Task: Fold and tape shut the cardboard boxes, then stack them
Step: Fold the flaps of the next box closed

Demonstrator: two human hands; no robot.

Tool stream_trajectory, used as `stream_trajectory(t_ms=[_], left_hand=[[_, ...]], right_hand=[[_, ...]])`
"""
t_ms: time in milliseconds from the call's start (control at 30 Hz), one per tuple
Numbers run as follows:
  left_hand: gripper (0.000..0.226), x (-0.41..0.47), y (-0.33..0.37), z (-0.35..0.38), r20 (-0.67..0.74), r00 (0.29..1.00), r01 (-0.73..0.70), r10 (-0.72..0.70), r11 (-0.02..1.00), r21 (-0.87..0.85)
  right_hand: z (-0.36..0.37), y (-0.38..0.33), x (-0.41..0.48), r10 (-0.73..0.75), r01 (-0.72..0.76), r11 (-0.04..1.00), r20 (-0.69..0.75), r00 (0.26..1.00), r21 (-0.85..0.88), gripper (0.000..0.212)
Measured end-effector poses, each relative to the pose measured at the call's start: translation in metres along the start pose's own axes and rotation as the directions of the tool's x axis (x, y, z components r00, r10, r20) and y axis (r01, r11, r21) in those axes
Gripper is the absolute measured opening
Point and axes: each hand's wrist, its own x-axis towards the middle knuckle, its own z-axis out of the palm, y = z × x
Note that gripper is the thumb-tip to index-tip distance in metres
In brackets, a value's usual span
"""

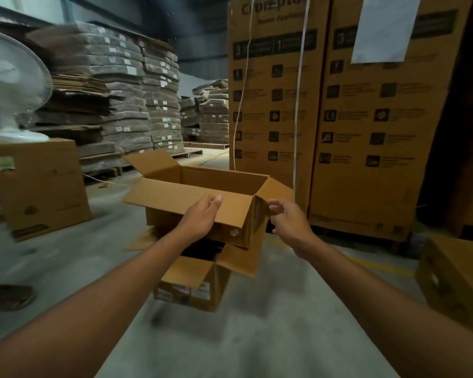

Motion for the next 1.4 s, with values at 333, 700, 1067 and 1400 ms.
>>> stream_trajectory(t_ms=[333,700,1067,1400], left_hand=[[0.056,0.207,-0.05,0.092,0.046,0.998,-0.05,0.036,0.93,0.365],[0.04,0.28,-0.068,0.166,0.23,0.972,-0.209,0.051,0.634,0.745],[0.037,0.212,-0.042,0.126,0.335,0.938,-0.283,0.087,0.752,0.596],[0.015,0.02,0.055,0.127,0.538,0.815,-0.475,0.216,0.781,0.406]], right_hand=[[0.007,0.08,0.205,0.024,0.052,0.882,0.156,0.987,-0.468,0.057],[0.031,0.13,0.278,0.126,0.225,0.611,0.374,0.919,-0.759,0.102],[-0.005,0.118,0.204,0.036,0.244,0.765,0.418,0.908,-0.596,0.085],[-0.088,0.062,-0.001,0.016,0.282,0.553,0.348,0.937,-0.784,0.078]])
